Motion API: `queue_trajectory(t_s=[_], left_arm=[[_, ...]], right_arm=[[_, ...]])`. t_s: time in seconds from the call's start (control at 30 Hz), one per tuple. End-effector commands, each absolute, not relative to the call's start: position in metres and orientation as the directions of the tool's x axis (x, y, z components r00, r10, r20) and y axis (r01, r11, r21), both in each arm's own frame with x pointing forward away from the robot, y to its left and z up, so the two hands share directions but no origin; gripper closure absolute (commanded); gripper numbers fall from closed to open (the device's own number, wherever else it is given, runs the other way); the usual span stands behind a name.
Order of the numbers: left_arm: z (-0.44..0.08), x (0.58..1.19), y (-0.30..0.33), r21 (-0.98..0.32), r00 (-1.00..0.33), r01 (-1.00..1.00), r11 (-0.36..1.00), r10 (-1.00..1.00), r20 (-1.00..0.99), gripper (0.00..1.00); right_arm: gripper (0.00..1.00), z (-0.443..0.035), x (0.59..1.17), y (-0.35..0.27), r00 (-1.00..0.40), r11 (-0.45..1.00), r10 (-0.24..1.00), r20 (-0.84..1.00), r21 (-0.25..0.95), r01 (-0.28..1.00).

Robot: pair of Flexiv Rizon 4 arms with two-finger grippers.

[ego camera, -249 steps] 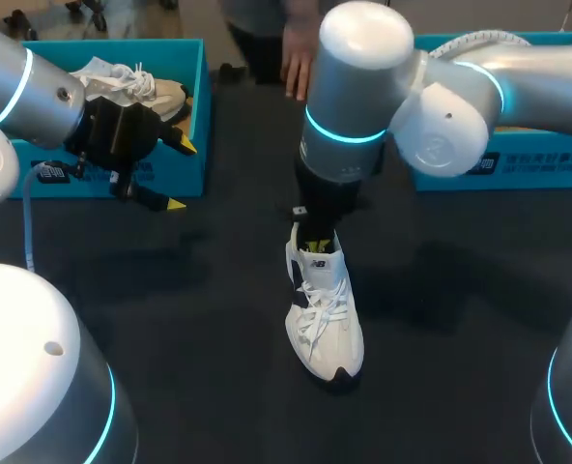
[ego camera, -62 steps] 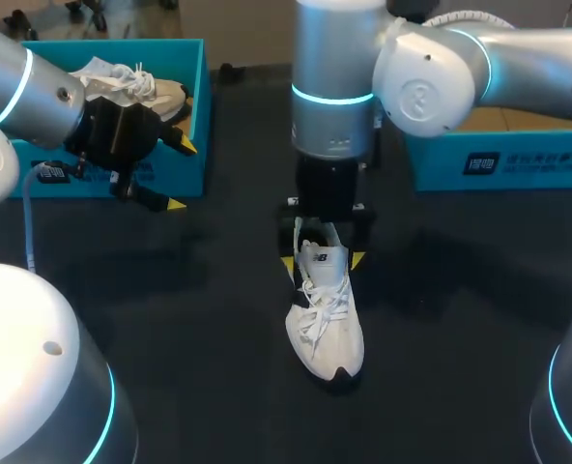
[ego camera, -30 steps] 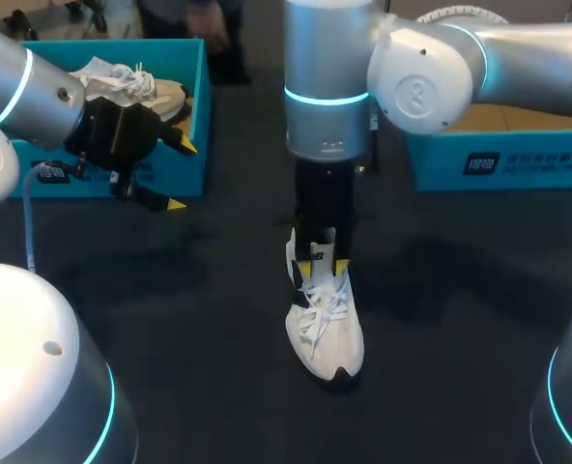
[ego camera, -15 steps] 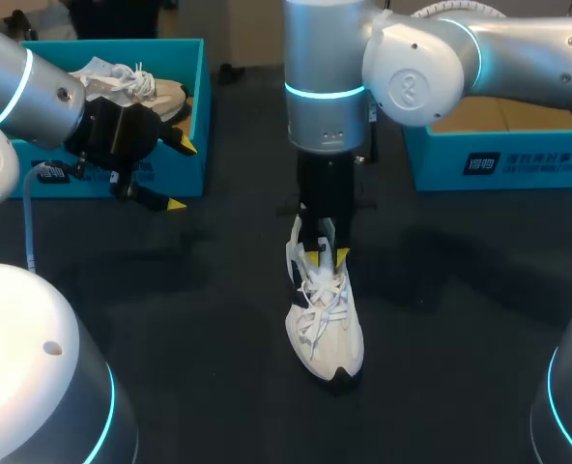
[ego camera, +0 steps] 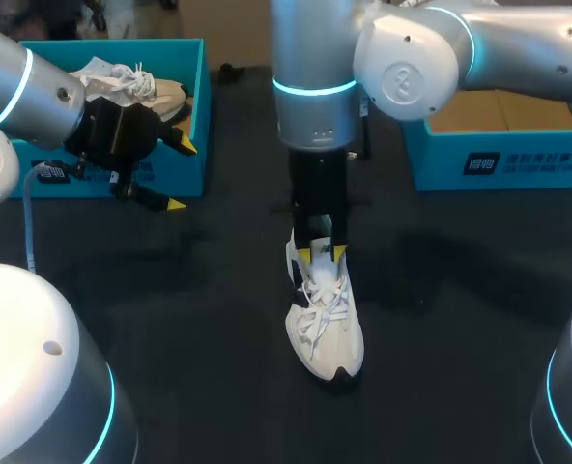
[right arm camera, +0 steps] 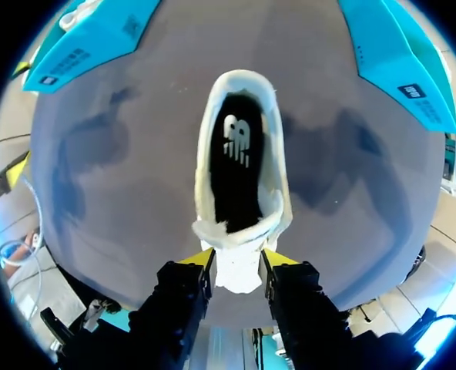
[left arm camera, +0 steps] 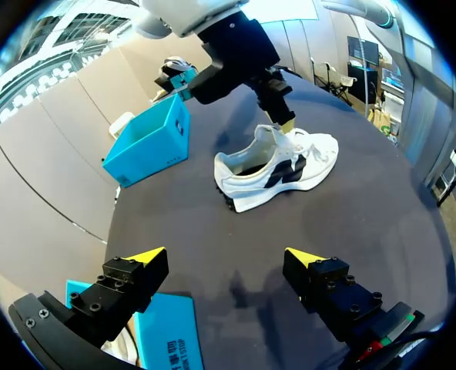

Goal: Take the shoe out of the shoebox, open the shoe tongue, remove and reinsert the insole, then place the shoe into the shoebox

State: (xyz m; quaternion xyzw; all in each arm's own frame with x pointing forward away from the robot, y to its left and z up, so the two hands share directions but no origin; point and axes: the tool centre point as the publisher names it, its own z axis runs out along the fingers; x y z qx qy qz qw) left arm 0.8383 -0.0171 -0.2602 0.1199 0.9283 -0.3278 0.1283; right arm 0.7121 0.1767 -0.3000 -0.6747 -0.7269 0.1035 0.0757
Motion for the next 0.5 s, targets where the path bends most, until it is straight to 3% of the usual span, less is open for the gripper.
queue_trajectory(t_s=[0.03,0.5], left_arm=[[-0.26,0.838,-0.017,-0.576,-0.938,0.307,0.758,0.14,-0.317,0.0],[-0.26,0.838,-0.017,-0.576,-0.938,0.307,0.758,0.14,-0.317,0.0]], right_arm=[[0.66,-0.302,0.716,0.175,-0.056,0.039,0.996,-0.063,-0.24,0.97],[0.66,-0.316,0.732,0.165,-0.06,0.04,0.995,-0.083,-0.225,0.974]])
